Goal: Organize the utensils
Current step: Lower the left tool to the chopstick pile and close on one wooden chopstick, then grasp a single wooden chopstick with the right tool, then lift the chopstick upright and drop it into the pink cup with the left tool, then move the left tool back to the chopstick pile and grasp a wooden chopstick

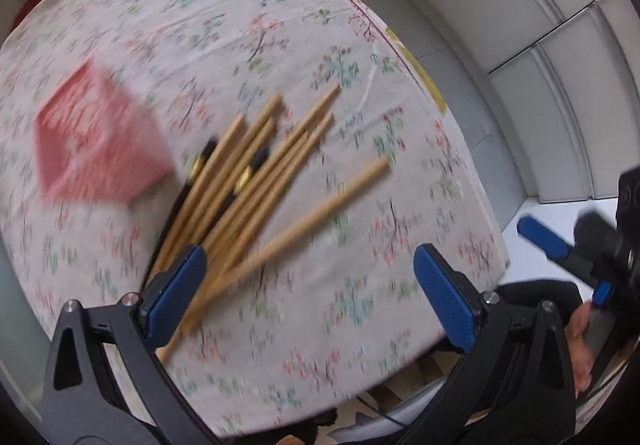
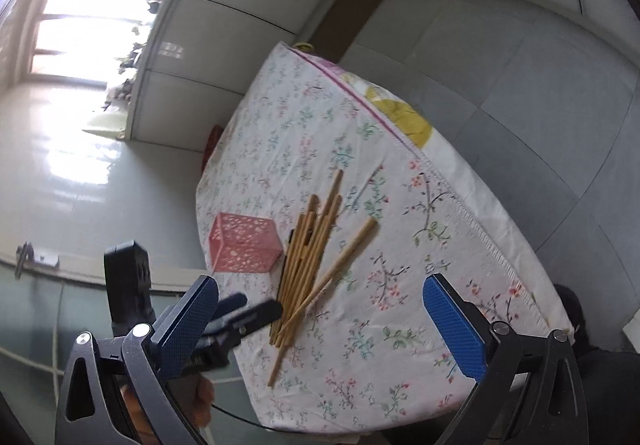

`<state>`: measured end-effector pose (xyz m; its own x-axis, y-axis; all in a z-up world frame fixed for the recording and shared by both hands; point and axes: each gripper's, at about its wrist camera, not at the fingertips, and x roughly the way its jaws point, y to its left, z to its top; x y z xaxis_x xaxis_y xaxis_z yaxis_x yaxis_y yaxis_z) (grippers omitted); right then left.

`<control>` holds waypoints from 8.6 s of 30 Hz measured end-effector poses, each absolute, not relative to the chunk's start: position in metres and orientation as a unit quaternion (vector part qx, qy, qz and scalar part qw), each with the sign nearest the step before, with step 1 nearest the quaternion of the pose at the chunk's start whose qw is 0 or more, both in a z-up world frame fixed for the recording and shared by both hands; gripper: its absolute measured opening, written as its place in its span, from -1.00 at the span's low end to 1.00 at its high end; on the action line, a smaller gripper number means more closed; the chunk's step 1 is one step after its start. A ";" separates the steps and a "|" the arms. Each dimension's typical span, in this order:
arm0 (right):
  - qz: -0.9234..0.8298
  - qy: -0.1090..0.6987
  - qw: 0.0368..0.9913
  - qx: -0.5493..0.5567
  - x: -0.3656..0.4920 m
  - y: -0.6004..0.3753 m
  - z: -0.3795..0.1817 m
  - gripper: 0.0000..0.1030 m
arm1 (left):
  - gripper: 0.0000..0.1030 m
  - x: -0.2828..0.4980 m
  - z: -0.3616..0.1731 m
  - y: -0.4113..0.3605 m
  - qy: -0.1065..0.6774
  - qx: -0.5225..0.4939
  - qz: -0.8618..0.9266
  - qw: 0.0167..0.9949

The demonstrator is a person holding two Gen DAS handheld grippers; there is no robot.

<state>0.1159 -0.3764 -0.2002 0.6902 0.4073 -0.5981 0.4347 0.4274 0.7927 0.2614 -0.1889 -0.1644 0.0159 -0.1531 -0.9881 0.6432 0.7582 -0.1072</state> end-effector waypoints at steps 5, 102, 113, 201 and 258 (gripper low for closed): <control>-0.039 0.381 0.742 0.550 0.118 -0.402 -0.207 1.00 | 0.96 0.286 -0.176 -0.229 0.638 0.226 -0.317 0.664; -0.119 0.548 0.706 0.433 0.180 -0.312 -0.266 -0.84 | -0.84 0.258 -0.232 -0.086 0.651 0.243 -0.251 0.674; -0.145 0.557 0.724 0.380 0.198 -0.294 -0.258 -0.83 | -0.78 0.283 -0.242 -0.082 0.659 0.246 -0.254 0.664; -0.008 0.273 0.951 0.145 0.258 -0.199 -0.011 -0.34 | -0.45 0.251 -0.007 -0.032 0.284 -0.032 -0.171 0.943; -0.030 0.427 0.817 0.385 0.074 -0.318 -0.199 0.81 | 0.66 0.203 -0.185 -0.098 0.646 0.139 -0.283 0.695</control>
<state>0.0741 -0.3180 -0.1992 0.6335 0.2808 -0.7210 0.3777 0.7011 0.6049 0.2033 -0.0984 -0.1849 0.0042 -0.2135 -0.9769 0.5738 0.8006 -0.1725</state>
